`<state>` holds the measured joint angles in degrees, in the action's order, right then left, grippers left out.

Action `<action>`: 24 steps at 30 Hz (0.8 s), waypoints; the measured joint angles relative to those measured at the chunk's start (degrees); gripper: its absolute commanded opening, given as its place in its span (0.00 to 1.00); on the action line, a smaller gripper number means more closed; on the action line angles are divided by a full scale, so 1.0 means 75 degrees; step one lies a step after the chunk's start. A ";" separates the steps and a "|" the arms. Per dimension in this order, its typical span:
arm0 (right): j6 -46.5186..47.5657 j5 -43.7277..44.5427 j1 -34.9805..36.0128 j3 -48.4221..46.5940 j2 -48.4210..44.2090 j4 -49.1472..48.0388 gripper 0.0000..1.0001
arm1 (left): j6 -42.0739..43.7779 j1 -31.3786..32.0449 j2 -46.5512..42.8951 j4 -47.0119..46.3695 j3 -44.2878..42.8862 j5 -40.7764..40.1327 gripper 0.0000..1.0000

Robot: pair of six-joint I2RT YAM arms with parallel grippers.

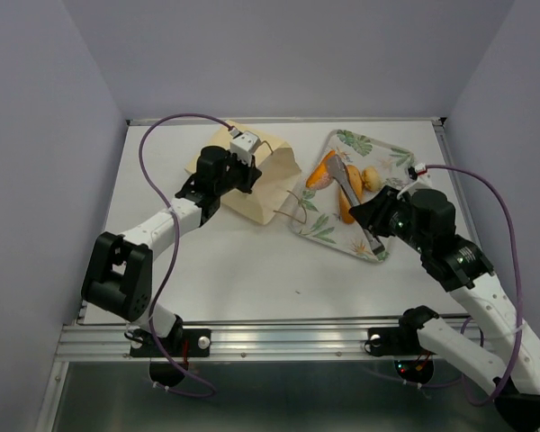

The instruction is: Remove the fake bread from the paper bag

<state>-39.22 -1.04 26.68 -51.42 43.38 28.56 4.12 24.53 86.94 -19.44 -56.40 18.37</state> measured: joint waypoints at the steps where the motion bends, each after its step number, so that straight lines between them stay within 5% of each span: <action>1: 0.0006 0.0239 0.0000 -0.0038 -0.0038 0.0221 0.01 | 0.0003 0.0000 0.0000 -0.0012 0.0000 0.0015 0.00; 12: 0.0143 0.1393 0.0000 -0.0017 0.0656 0.1253 0.01 | 0.0740 0.0003 -0.0344 0.0522 -0.0058 0.0629 0.00; 24: 0.0819 0.1125 -0.0032 0.0108 0.2107 0.0892 0.04 | 0.3410 0.0003 -0.1652 0.2352 -0.0038 0.1105 0.00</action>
<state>-33.08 7.40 26.44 -50.61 59.18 35.24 29.69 24.56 74.54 -1.80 -56.69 26.65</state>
